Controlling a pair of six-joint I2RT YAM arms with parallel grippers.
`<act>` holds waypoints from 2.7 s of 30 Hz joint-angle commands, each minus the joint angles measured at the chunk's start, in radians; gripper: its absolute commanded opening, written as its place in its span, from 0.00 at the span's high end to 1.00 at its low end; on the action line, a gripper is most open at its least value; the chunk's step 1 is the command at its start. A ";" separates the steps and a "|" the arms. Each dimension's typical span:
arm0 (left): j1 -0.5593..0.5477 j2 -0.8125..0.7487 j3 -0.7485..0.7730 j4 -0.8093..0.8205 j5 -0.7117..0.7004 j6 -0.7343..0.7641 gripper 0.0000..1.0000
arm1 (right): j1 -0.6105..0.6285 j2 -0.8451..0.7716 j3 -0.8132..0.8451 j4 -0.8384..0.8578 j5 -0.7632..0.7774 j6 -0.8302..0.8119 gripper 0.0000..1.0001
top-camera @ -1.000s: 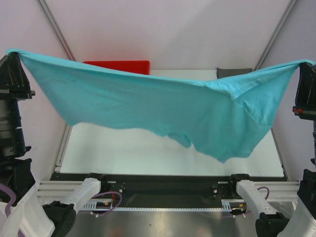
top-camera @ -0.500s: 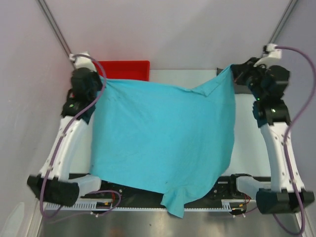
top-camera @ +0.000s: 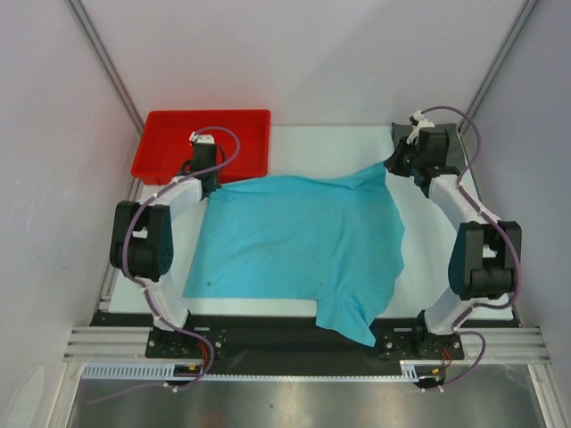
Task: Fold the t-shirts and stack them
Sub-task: Flatten the tshirt out, then fold the tshirt
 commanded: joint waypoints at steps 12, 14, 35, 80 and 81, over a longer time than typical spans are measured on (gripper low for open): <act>0.020 0.091 0.187 -0.034 0.000 -0.030 1.00 | 0.001 0.148 0.244 -0.109 -0.001 -0.009 1.00; 0.020 0.088 0.202 -0.082 0.000 -0.036 1.00 | -0.002 0.110 0.238 -0.167 0.007 0.026 1.00; 0.022 0.061 0.203 -0.437 0.031 -0.094 1.00 | -0.016 -0.246 0.002 -0.612 -0.004 0.148 1.00; 0.022 0.070 0.052 -0.474 0.066 -0.125 1.00 | -0.061 -0.298 -0.231 -0.622 0.007 0.146 1.00; 0.022 0.071 0.051 -0.473 0.066 -0.125 1.00 | -0.061 -0.303 -0.233 -0.625 0.004 0.148 1.00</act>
